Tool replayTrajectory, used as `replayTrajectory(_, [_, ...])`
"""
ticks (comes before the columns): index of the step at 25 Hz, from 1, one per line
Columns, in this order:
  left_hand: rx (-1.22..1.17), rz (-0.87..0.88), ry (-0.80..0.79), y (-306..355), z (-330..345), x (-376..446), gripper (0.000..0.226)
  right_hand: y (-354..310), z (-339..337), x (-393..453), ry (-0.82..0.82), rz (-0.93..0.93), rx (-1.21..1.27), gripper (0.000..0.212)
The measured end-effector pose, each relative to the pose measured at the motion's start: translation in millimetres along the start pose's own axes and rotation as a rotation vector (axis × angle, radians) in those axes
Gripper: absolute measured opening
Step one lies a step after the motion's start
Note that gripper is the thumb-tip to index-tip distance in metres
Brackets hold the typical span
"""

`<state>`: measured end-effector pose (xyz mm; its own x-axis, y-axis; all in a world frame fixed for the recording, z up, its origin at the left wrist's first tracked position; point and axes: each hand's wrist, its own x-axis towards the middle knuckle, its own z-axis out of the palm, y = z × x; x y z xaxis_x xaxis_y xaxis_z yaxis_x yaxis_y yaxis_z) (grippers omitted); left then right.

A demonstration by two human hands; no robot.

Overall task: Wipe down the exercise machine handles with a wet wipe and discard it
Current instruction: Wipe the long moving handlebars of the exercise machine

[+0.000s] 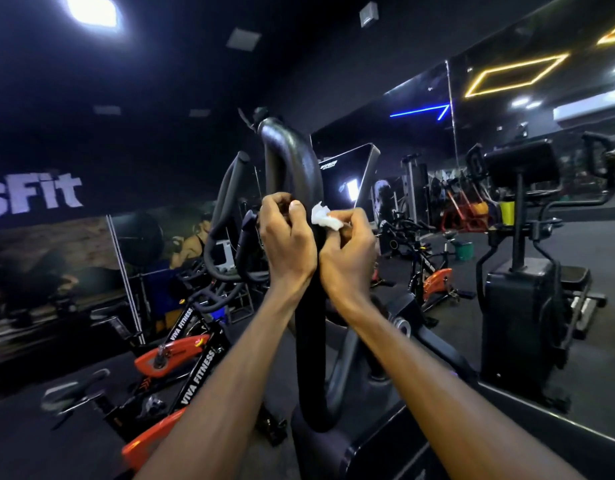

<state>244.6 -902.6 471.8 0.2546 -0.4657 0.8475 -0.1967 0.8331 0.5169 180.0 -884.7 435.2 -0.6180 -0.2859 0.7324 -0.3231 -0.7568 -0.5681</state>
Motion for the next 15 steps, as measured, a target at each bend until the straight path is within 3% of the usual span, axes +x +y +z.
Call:
replayTrajectory(3, [0.025,0.067,0.003,7,3,11,0.023,7,-10,-16,-0.081,-0.039,0.045,0.022])
replayTrajectory(8, [0.085,0.166,0.049,15,6,26,0.018,-9,12,44,-0.084,-0.011,0.151,0.021])
replayTrajectory(11, [0.122,0.227,0.031,21,6,33,0.024,-1,3,21,-0.115,-0.024,0.142,0.019])
replayTrajectory(15, [0.212,0.316,0.033,26,8,45,0.025,-20,20,74,-0.128,0.048,0.224,0.013])
